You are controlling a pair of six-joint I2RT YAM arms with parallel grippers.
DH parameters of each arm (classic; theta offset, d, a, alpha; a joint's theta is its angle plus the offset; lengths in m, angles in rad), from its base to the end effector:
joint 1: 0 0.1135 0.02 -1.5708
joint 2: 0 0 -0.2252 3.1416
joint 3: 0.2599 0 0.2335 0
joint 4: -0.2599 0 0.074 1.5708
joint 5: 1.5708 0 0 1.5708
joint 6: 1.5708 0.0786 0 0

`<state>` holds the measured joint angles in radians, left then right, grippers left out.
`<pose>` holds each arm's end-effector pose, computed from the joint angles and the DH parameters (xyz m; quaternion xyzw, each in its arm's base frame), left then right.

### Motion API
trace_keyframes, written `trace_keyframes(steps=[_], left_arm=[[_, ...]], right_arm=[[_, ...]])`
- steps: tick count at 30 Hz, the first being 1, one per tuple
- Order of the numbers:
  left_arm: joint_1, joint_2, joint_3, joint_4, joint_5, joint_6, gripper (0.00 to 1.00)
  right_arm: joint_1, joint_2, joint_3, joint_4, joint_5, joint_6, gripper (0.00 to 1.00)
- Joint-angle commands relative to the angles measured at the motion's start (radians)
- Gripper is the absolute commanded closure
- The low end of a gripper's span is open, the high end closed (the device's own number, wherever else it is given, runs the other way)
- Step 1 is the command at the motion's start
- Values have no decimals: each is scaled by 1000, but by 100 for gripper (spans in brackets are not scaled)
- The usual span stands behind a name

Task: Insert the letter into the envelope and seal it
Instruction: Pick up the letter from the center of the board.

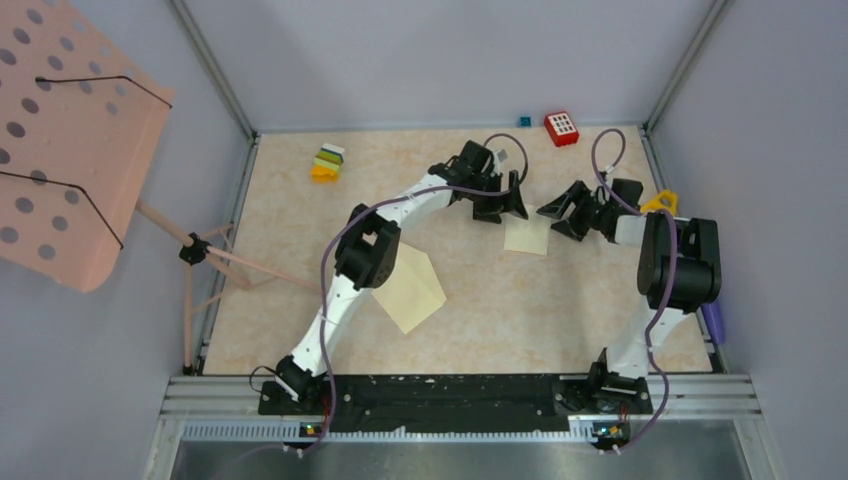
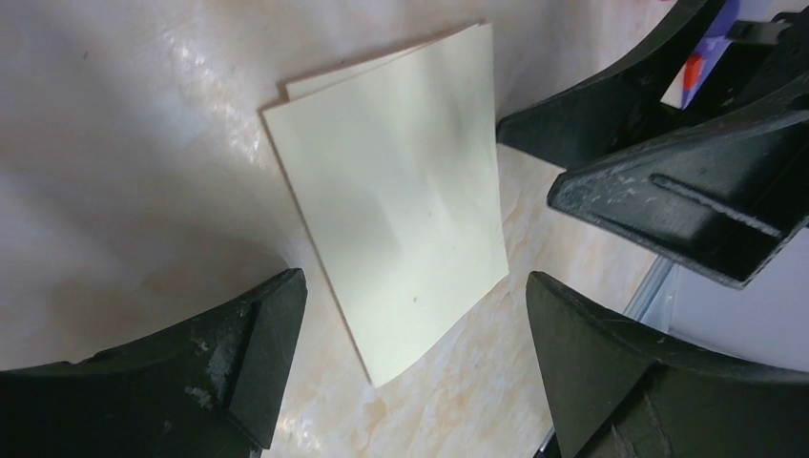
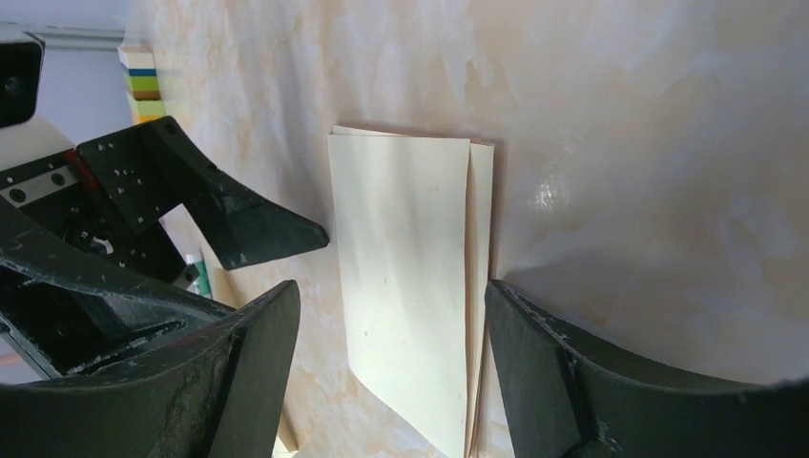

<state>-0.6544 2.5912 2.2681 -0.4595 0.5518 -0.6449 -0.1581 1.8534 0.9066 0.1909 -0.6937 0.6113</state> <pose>0.4073 -0.3644 0.1172 0.1088 0.8879 -0.4238 0.1420 0.3646 -0.0072 0.0895 0.1992 0.8509 0.3879 0.2930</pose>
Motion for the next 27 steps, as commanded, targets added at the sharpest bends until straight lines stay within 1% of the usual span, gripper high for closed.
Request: trace_keyframes(steps=[1,9,17,24,27], left_arm=[[3,-56,-108,-157,-135,68,8],[-1,-50,-162,-123,-114,46,8],[-6,-48,-232,-89,-86,32,8],[-7,-38,-226,-85,-68,17,8],[-7,-36,-229,-85,-63,11,8]], right_arm=[[13,33,4,-61,52,-26,28],[37,76,28,-52,-7,-2,28],[56,105,35,-70,-33,-12,28],[58,116,47,-113,-151,-39,28],[58,117,58,-144,-164,-62,28]])
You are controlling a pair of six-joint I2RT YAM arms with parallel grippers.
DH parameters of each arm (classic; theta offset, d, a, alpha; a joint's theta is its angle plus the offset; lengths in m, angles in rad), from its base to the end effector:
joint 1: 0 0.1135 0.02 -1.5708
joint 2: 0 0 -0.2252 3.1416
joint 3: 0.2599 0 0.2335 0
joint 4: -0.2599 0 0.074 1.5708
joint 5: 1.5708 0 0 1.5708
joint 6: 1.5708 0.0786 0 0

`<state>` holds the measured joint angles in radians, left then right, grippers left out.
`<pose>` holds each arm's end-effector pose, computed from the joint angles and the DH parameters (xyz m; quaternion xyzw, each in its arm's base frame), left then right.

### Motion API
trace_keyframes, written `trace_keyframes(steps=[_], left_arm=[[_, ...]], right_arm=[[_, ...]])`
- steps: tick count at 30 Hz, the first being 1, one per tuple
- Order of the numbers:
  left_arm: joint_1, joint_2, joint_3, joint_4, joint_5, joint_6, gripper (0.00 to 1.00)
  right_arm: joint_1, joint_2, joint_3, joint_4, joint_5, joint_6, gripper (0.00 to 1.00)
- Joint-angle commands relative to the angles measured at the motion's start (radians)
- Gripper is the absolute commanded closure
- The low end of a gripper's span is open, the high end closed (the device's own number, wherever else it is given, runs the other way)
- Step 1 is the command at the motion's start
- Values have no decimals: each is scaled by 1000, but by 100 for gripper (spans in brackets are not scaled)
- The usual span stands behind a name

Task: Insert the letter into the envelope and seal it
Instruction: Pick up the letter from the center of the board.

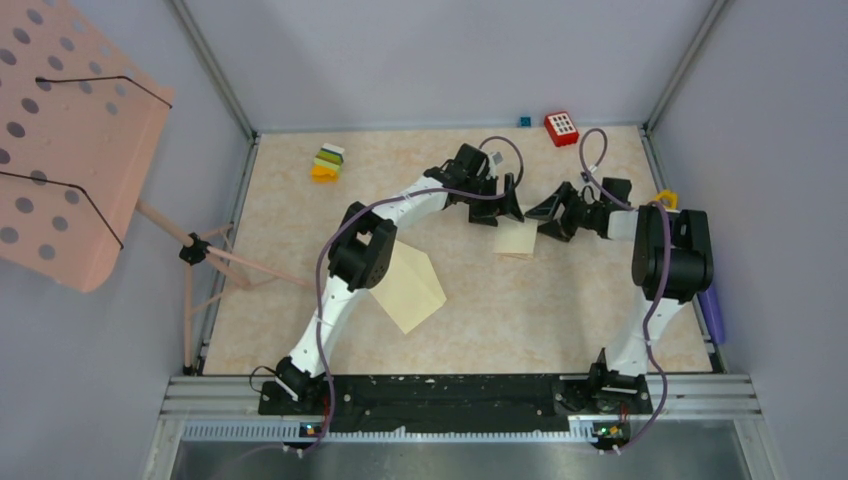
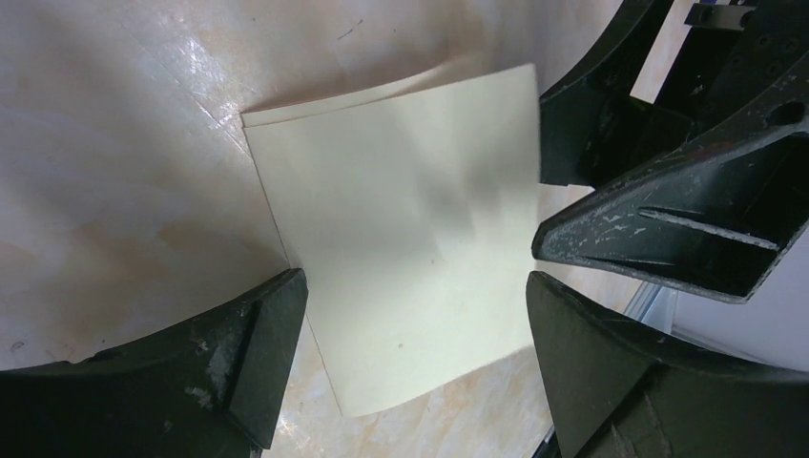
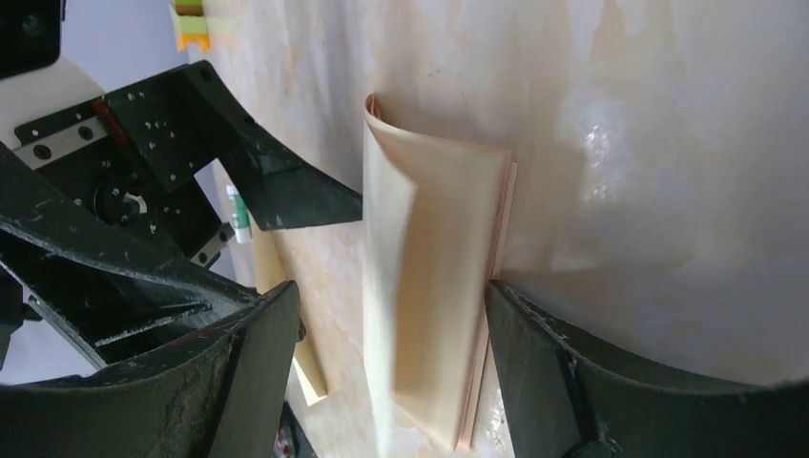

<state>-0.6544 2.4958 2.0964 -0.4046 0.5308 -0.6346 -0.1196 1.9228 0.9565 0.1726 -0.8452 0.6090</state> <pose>0.3959 -0.3538 0.1145 0.1070 0.8939 -0.4113 0.1424 0.3681 0.0150 0.0834 0.1556 0.8440 0.4520 0.2433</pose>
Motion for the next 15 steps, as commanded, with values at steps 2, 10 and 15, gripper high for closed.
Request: trace_keyframes(steps=[2,10,15], left_arm=[[-7,55,-64,-138,-39,2,8],[-5,40,-81,-133,-38,3,8],[-6,40,-82,-129,-30,-1,8]], right_arm=[[20,38,11,-131,-20,-72,28],[19,18,26,-169,-34,-106,28],[18,7,9,-115,-119,-72,28]])
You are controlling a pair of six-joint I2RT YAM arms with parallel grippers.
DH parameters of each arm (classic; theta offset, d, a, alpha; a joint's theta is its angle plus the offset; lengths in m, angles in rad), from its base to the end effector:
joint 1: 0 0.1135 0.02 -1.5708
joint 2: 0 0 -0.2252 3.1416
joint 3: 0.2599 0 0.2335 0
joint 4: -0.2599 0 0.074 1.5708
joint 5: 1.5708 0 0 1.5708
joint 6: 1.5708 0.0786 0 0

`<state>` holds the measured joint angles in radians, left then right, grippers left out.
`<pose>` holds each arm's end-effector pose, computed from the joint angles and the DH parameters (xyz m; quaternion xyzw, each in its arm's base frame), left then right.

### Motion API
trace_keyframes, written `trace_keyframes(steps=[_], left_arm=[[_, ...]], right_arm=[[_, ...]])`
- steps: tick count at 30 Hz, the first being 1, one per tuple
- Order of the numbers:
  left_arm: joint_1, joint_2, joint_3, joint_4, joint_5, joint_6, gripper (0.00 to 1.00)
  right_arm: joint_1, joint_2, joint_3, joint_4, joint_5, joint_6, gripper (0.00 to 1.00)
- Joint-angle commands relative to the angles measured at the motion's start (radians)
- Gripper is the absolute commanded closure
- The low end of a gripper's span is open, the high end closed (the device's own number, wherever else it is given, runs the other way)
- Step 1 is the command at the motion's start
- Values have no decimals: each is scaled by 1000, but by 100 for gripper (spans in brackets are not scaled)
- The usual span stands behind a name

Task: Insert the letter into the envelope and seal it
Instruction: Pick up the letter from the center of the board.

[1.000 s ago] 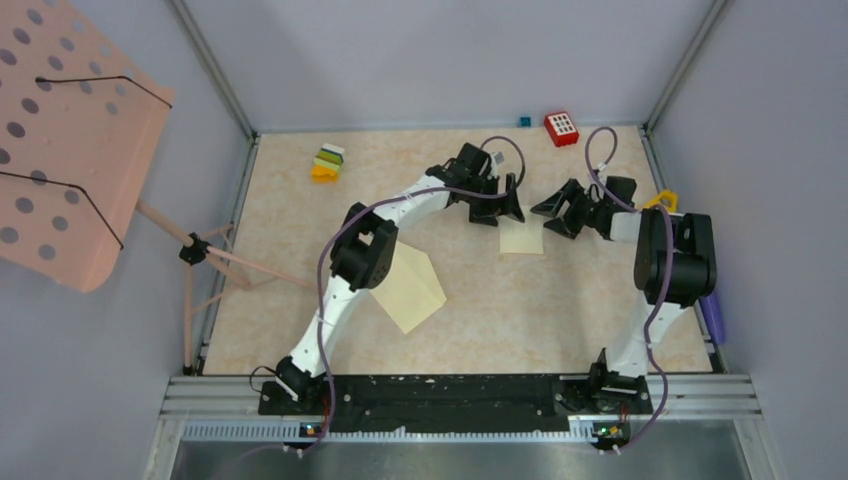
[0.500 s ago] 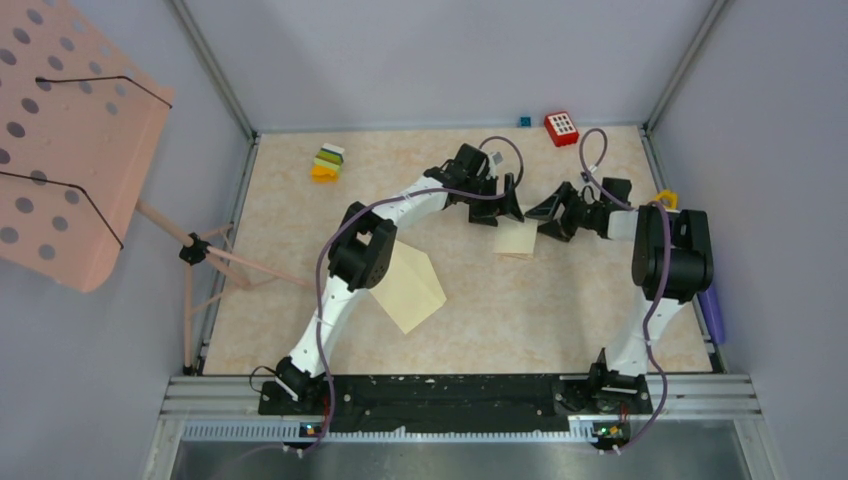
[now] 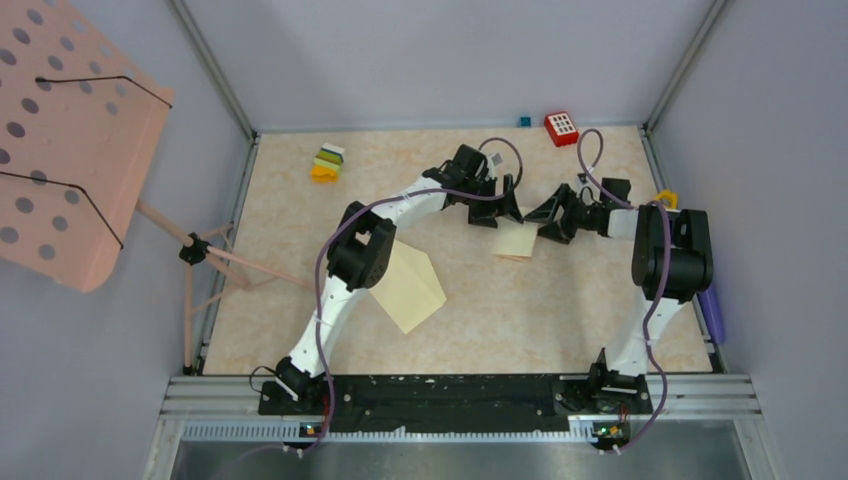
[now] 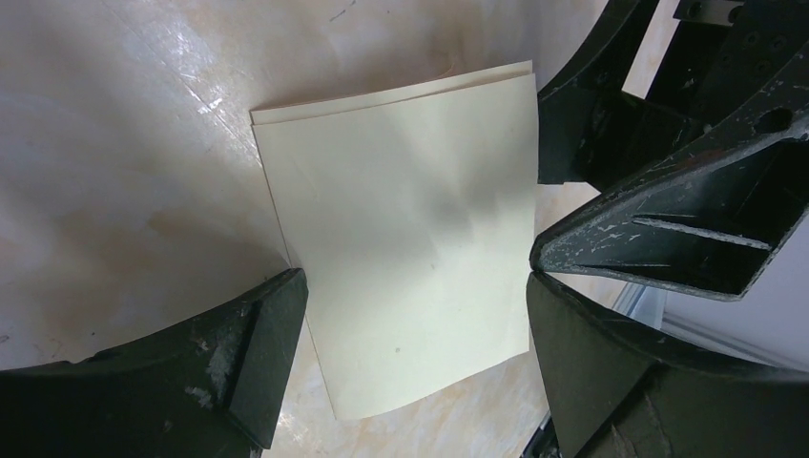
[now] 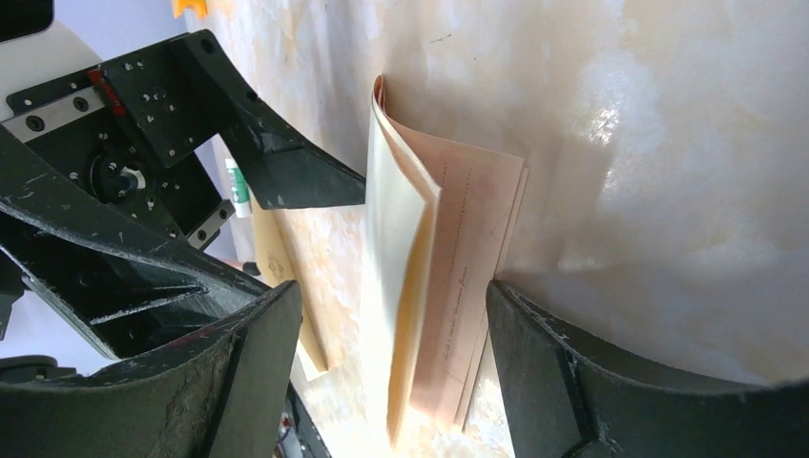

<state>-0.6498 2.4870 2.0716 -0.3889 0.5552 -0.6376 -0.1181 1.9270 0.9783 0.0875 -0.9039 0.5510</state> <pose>0.3945 -0.3518 0.1130 0.1079 0.8913 -0.4191 0.1351 0.3635 0.0191 0.0831 0.1337 0.8466 0.4671 0.2173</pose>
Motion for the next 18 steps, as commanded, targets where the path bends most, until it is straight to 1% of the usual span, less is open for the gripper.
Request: trace_keyframes(steps=[1,6,9,15,18], left_arm=[[-10,51,-55,-144,-53,1,8],[-10,55,-53,-140,-45,-4,8],[-10,56,-53,-139,-42,-6,8],[-9,58,-50,-137,-38,-12,8],[-7,56,-53,-136,-40,-12,8]], right_arm=[[17,4,-15,-7,-80,4,28],[23,31,-11,50,-155,43,30],[23,37,-19,111,-197,87,31],[23,30,-34,222,-240,170,33],[23,23,-29,190,-211,147,36]])
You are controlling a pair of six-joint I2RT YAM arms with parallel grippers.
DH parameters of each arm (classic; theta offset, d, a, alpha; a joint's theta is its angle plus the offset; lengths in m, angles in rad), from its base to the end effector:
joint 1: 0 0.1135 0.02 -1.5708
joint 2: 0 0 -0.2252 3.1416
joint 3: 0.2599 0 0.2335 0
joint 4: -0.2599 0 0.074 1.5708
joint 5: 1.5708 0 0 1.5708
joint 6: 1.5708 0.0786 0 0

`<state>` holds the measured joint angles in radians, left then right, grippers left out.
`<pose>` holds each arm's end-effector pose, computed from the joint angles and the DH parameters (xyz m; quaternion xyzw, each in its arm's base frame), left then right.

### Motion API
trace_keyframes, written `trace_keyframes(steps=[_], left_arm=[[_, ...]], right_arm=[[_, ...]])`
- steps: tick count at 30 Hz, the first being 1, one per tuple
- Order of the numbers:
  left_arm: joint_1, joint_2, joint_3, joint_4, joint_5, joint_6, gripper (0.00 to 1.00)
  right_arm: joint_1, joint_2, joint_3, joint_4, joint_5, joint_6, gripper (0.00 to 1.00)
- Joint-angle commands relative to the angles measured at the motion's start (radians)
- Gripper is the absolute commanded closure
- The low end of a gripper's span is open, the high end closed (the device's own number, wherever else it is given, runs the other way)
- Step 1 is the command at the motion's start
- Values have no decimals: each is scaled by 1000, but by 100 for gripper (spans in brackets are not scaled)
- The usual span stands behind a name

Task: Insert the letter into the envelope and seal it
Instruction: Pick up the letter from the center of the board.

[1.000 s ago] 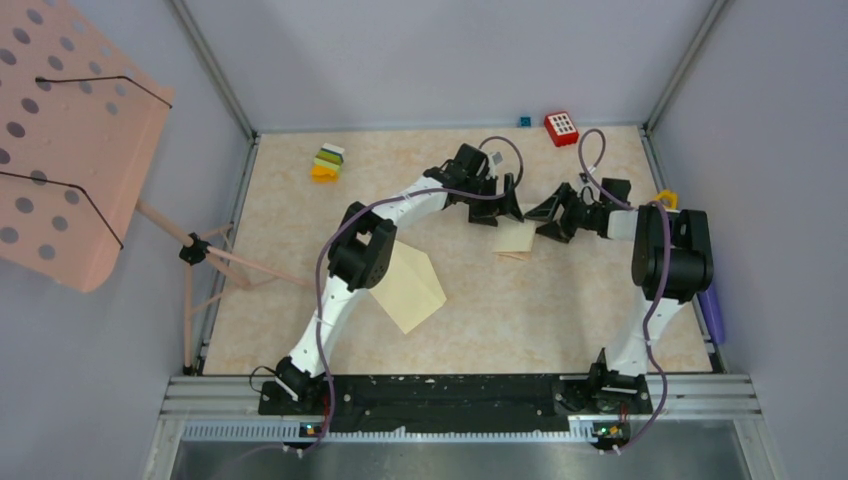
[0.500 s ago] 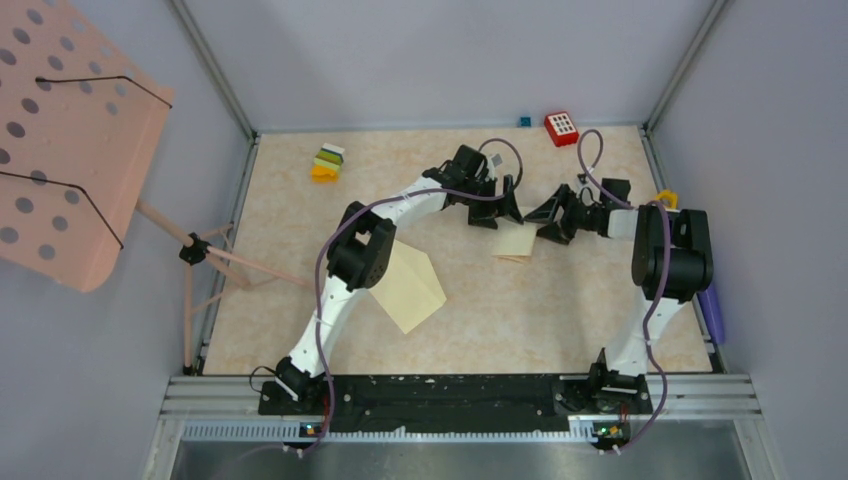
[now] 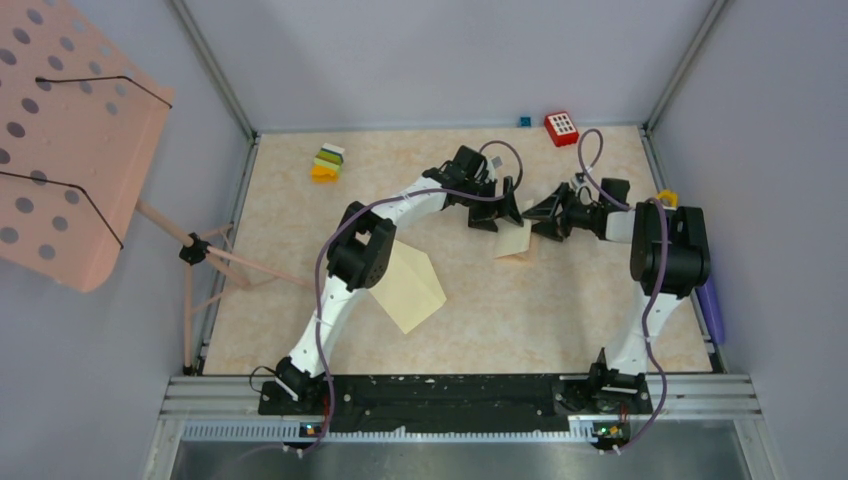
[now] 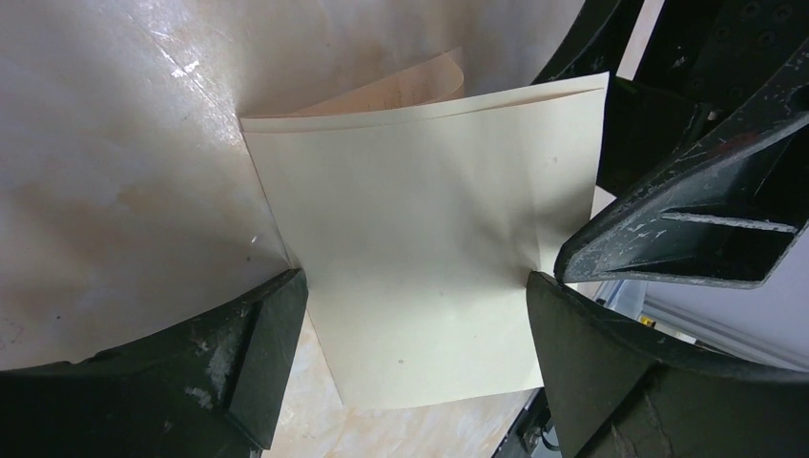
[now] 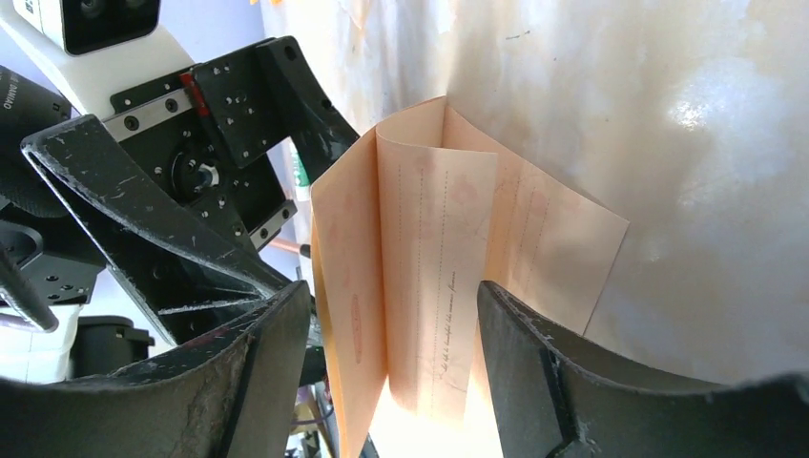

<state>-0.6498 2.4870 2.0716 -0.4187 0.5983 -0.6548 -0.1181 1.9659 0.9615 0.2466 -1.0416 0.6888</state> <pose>0.3894 -0.3515 0.1115 0.1039 0.8917 -0.4274 0.1065 0.3665 0.0248 0.0850 0.1319 0.8100 0.5351 0.2005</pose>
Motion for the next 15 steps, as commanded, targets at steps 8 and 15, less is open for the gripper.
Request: trace_keyframes(steps=[8,15], left_arm=[[-2,43,-66,-101,-89,6,8],[2,40,-76,-94,-86,4,8]], right_arm=[[24,-21,27,-186,49,-163,51],[23,-25,36,-186,17,-148,55]])
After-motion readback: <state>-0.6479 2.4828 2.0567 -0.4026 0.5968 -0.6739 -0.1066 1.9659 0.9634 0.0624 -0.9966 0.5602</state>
